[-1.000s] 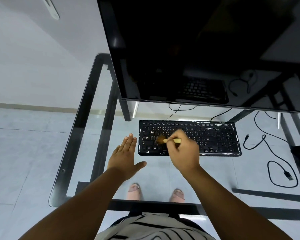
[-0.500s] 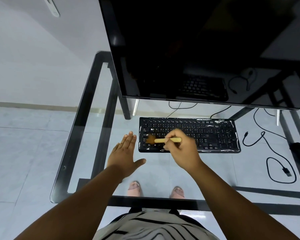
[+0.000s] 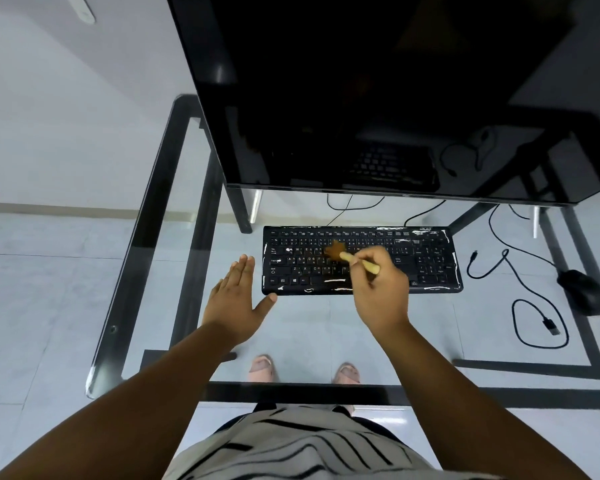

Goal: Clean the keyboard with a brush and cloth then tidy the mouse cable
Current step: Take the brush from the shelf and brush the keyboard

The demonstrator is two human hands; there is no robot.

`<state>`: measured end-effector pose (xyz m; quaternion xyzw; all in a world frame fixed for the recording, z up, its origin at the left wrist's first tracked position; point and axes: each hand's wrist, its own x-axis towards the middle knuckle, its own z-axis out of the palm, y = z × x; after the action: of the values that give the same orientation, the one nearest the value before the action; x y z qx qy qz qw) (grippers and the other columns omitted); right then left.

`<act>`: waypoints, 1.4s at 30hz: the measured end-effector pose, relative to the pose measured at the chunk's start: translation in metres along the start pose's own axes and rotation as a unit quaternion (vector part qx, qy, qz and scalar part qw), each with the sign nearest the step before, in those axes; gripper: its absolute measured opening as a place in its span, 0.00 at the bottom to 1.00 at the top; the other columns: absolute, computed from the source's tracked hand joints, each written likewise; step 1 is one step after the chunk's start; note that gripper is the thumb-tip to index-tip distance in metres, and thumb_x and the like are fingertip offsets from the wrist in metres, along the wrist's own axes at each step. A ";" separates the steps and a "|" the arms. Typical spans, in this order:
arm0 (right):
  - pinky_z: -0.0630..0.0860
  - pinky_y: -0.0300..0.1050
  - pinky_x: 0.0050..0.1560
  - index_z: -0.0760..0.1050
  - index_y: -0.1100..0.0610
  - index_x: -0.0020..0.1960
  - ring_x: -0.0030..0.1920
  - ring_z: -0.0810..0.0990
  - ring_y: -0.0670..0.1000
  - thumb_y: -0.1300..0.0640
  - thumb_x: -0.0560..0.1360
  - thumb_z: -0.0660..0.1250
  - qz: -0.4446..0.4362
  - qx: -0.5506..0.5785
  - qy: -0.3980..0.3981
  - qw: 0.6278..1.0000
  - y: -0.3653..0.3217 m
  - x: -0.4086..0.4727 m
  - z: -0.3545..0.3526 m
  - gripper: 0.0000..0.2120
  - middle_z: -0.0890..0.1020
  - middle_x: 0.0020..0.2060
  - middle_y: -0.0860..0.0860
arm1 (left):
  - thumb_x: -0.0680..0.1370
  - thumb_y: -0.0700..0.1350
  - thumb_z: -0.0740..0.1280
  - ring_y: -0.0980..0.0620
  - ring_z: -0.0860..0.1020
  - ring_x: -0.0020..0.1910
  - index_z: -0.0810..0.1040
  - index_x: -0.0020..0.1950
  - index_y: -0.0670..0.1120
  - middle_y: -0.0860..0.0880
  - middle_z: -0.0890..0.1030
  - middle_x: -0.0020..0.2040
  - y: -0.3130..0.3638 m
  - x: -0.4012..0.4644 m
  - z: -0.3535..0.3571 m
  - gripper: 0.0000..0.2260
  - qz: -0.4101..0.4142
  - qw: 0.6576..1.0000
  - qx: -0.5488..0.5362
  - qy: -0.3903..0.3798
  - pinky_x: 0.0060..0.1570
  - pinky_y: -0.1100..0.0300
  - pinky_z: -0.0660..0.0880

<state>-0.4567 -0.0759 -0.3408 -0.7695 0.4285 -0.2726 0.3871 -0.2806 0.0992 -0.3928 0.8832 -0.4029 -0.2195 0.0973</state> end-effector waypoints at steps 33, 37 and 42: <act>0.67 0.43 0.27 0.76 0.51 0.45 0.25 0.73 0.49 0.60 0.76 0.67 0.051 0.025 -0.071 0.996 0.054 0.004 -0.079 0.05 0.80 0.28 0.43 | 0.72 0.67 0.39 0.53 0.47 0.78 0.49 0.80 0.49 0.52 0.49 0.80 0.103 0.006 0.027 0.38 0.047 0.995 0.088 0.030 0.75 0.50 0.45; 0.66 0.42 0.26 0.75 0.53 0.45 0.25 0.71 0.51 0.62 0.76 0.66 0.067 0.062 0.000 0.996 0.057 0.007 -0.087 0.05 0.81 0.30 0.45 | 0.76 0.66 0.45 0.52 0.47 0.79 0.49 0.80 0.48 0.51 0.49 0.80 0.111 0.007 0.028 0.36 0.032 0.995 0.092 0.032 0.75 0.49 0.46; 0.67 0.44 0.27 0.77 0.51 0.44 0.26 0.73 0.52 0.60 0.75 0.67 0.024 0.032 -0.130 0.991 0.058 0.004 -0.089 0.05 0.81 0.30 0.42 | 0.78 0.65 0.52 0.52 0.46 0.79 0.48 0.80 0.48 0.51 0.47 0.80 0.114 0.005 0.027 0.35 0.023 0.995 0.091 0.030 0.75 0.48 0.47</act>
<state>-0.5480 -0.1307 -0.3393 -0.7751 0.3837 -0.1751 0.4705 -0.3666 0.0205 -0.3783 0.8851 -0.4381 -0.1531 0.0340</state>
